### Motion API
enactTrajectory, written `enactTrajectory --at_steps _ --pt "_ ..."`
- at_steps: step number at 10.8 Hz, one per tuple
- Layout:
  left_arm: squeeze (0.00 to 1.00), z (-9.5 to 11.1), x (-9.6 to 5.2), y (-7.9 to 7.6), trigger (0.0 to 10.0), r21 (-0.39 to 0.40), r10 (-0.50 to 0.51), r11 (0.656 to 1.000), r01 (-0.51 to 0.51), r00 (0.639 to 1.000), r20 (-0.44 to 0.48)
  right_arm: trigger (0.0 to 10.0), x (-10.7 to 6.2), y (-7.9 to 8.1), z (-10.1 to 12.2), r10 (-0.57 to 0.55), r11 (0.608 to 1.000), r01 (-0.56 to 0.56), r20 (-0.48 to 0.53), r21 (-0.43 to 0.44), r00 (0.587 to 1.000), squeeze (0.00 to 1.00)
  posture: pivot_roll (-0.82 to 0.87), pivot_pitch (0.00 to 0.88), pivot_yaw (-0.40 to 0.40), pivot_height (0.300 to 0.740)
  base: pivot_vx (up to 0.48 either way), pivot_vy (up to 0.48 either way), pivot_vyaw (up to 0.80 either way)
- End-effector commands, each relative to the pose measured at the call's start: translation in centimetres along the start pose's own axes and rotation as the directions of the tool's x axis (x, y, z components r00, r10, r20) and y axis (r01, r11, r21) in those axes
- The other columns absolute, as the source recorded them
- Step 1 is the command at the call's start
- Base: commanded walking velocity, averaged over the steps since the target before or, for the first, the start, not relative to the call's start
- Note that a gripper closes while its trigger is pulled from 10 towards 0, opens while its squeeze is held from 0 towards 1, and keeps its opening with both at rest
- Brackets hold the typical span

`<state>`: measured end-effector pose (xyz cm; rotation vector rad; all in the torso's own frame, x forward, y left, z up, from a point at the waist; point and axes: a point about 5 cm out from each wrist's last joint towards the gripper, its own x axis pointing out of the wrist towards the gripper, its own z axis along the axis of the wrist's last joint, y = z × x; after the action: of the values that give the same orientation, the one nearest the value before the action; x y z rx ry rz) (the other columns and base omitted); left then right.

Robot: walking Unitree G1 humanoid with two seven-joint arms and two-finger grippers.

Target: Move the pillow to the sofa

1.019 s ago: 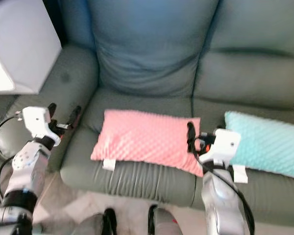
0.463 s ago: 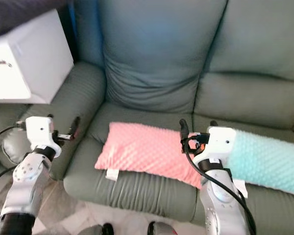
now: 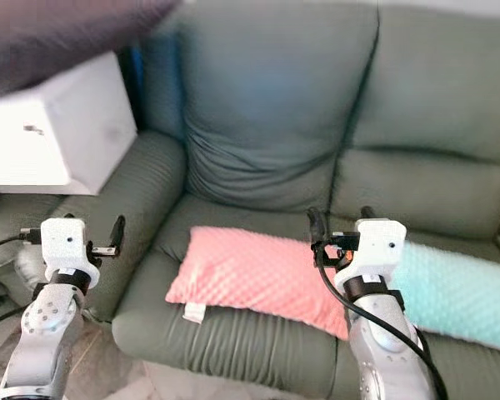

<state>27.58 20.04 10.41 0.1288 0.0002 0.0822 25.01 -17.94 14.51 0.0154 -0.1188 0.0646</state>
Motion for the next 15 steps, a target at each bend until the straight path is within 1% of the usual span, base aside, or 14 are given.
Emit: enactTrajectory --at_steps 1,12,13,14,15 --pt "0.0 0.4 0.3 0.6 10.0 0.017 0.009 1.0 -0.009 1.0 0.018 10.0 0.6 0.3 0.1 0.033 0.999 -0.033 -0.001 0.002 0.999 0.59 -0.16 0.0 0.009 0.74 0.0 0.0 0.0" --pt "0.0 0.4 0.3 0.6 10.0 0.019 0.009 1.0 -0.009 1.0 0.016 10.0 0.7 0.4 0.1 0.038 0.999 -0.038 -0.001 0.001 0.999 0.59 -0.16 0.0 0.007 0.74 0.0 0.0 0.0" --pt "0.0 1.0 0.9 -0.5 10.0 0.011 -0.026 1.0 0.026 1.0 0.013 10.0 1.1 0.9 0.1 0.06 0.998 -0.06 -0.012 0.011 0.998 0.0 -0.15 0.039 0.004 0.74 0.0 0.0 0.0" --pt "0.0 1.4 1.1 -1.1 10.0 0.005 -0.046 0.999 0.046 0.999 0.017 10.0 1.2 1.0 0.0 0.064 0.998 -0.064 -0.018 0.018 0.998 0.0 -0.15 0.041 0.003 0.74 0.0 0.0 0.0" --pt "0.0 1.4 1.0 -1.2 10.0 0.003 -0.048 0.999 0.048 0.999 0.02 10.0 1.2 0.9 0.0 0.062 0.998 -0.061 -0.02 0.021 0.998 0.0 -0.15 0.044 0.004 0.74 0.0 0.0 0.0"
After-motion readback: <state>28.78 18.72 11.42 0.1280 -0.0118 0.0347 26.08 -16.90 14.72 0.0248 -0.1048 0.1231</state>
